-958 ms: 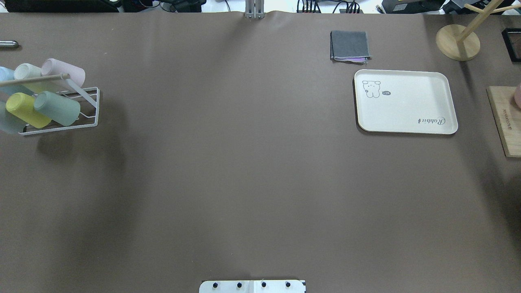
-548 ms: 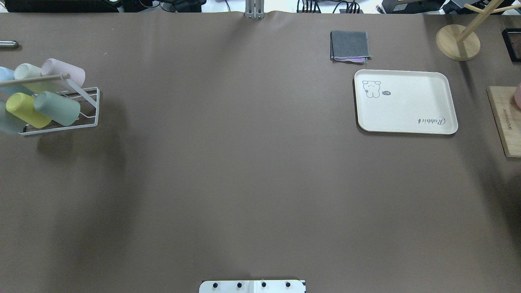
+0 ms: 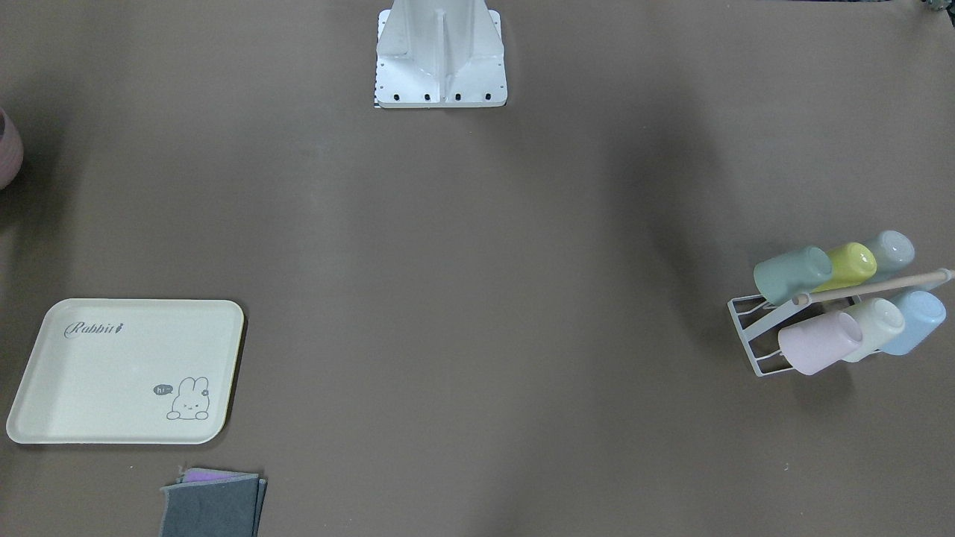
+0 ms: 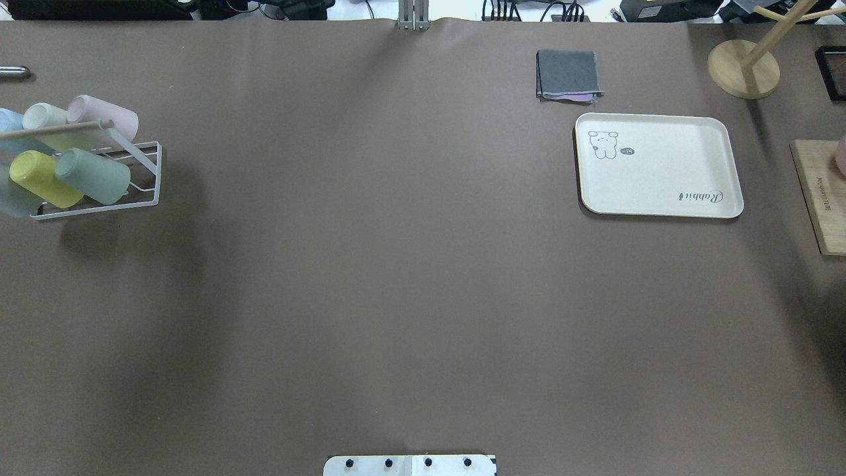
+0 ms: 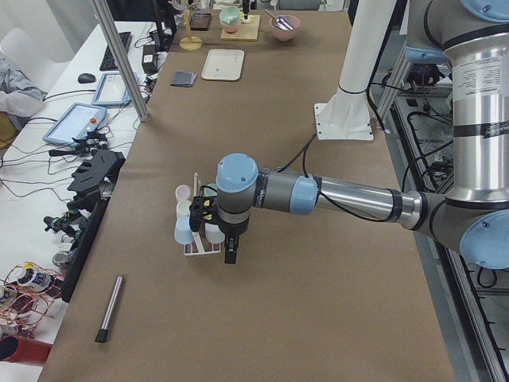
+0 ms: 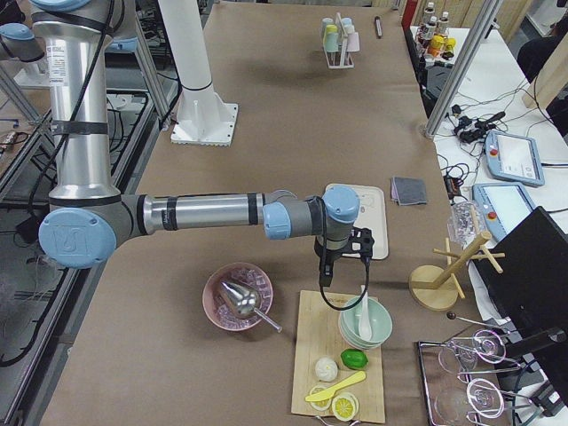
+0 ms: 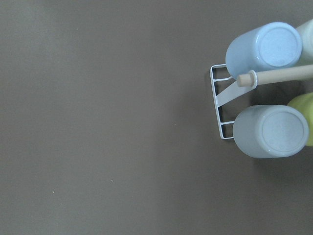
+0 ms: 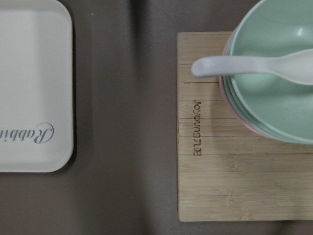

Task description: Pick up and place green cup on tray

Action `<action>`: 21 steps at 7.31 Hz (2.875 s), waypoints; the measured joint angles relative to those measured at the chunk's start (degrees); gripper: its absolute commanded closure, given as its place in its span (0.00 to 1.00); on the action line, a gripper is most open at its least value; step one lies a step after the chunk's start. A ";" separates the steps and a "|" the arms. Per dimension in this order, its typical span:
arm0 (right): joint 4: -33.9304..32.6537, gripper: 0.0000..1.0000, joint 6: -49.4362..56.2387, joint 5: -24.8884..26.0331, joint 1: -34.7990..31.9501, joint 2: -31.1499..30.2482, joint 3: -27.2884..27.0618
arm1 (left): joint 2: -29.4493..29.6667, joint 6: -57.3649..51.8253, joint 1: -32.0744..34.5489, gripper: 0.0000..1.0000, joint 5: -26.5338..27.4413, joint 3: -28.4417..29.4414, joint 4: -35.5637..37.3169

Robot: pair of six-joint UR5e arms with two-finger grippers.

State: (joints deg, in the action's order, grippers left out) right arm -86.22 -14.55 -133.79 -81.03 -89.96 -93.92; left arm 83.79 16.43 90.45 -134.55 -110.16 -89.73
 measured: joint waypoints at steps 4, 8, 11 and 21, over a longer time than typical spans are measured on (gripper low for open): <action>-0.08 0.00 -0.48 -0.08 0.00 -0.12 0.54 | 3.23 14.89 -7.55 0.03 0.26 -3.56 -0.38; -0.09 0.00 -0.59 -0.45 0.08 0.81 2.53 | 4.08 25.40 -14.50 0.03 2.50 -7.61 -0.70; 0.07 0.08 -4.44 -0.51 1.19 2.88 2.44 | 4.10 36.00 -23.12 0.03 7.41 -12.33 -0.71; 25.11 0.17 -19.86 1.51 14.58 12.41 21.06 | 3.88 59.77 -52.10 0.03 30.47 -17.90 -3.13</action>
State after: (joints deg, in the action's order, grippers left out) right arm -61.11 -34.41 -132.28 -66.45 -77.55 -72.85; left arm 87.66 76.20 38.35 -104.07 -128.05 -92.86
